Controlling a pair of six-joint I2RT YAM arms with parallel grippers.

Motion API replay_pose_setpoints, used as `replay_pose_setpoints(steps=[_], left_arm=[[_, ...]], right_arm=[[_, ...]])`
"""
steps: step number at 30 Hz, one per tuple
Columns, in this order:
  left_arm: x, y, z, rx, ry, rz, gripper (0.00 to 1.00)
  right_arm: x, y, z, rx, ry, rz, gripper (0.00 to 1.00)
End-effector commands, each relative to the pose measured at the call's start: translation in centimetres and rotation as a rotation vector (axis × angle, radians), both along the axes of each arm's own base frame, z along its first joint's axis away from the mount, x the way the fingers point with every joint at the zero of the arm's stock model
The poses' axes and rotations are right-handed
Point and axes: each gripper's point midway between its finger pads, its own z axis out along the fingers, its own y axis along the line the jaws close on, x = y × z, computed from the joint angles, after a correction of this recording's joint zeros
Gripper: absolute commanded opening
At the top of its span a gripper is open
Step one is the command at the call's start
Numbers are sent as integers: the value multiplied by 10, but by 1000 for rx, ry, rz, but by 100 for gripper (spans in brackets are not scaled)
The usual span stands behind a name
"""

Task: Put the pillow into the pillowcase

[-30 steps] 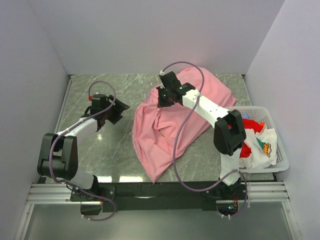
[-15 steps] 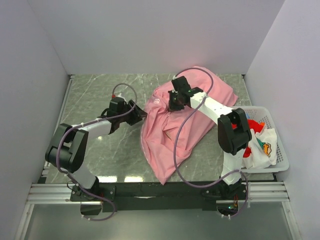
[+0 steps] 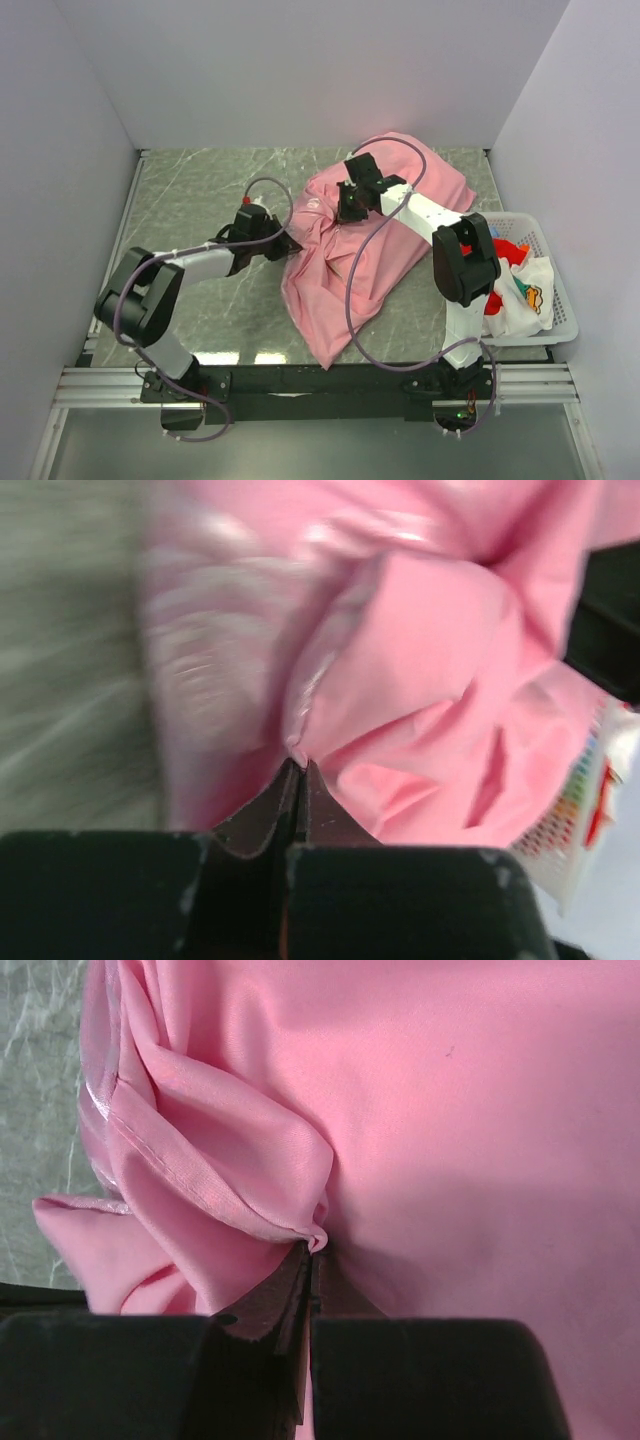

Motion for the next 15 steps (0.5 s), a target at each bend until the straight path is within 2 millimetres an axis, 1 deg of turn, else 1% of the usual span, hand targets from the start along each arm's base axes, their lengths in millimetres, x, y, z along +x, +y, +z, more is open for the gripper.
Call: replay_pose_setpoints(steps=[1,2,3,4,5,6,7,8,9,10,11,12,13,14,15], left_arm=[[1,53,7,126,-3,221,1],[-4,66,1,145,28,264,1],[-2,80,4,144,30,316,1],[-2,90,12,125,23,365,1],[-4,105,10,156,38,421,1],[1,121,13,160,37,478,1],[4,132,20,152,22,520,1],[6,141,22,150,30,552,1],[9,157,21,154,47,601,1],[14,165,25,149,48,634,1],[16,172,26,148,51,656,1],[20,187,23,157,70,697,1],[26,194,29,154,66,721,1],[29,200,29,152,70,737,1],[32,217,27,155,87,779,1]], right_arm=[[10,-13,3,-20,-26,-38,0],[9,-9,10,-5,-35,-27,0],[9,-5,18,9,-45,-12,0],[11,4,33,42,-64,13,0],[10,11,41,54,-77,32,0],[6,19,48,60,-82,62,0],[8,31,65,87,-111,90,0],[6,42,75,120,-120,124,1],[1,55,76,132,-112,159,1],[7,66,96,163,-145,180,1],[4,74,99,174,-133,203,1],[5,83,97,172,-127,220,1],[12,90,115,193,-163,226,1],[13,94,118,198,-161,234,1],[15,100,118,214,-158,240,1]])
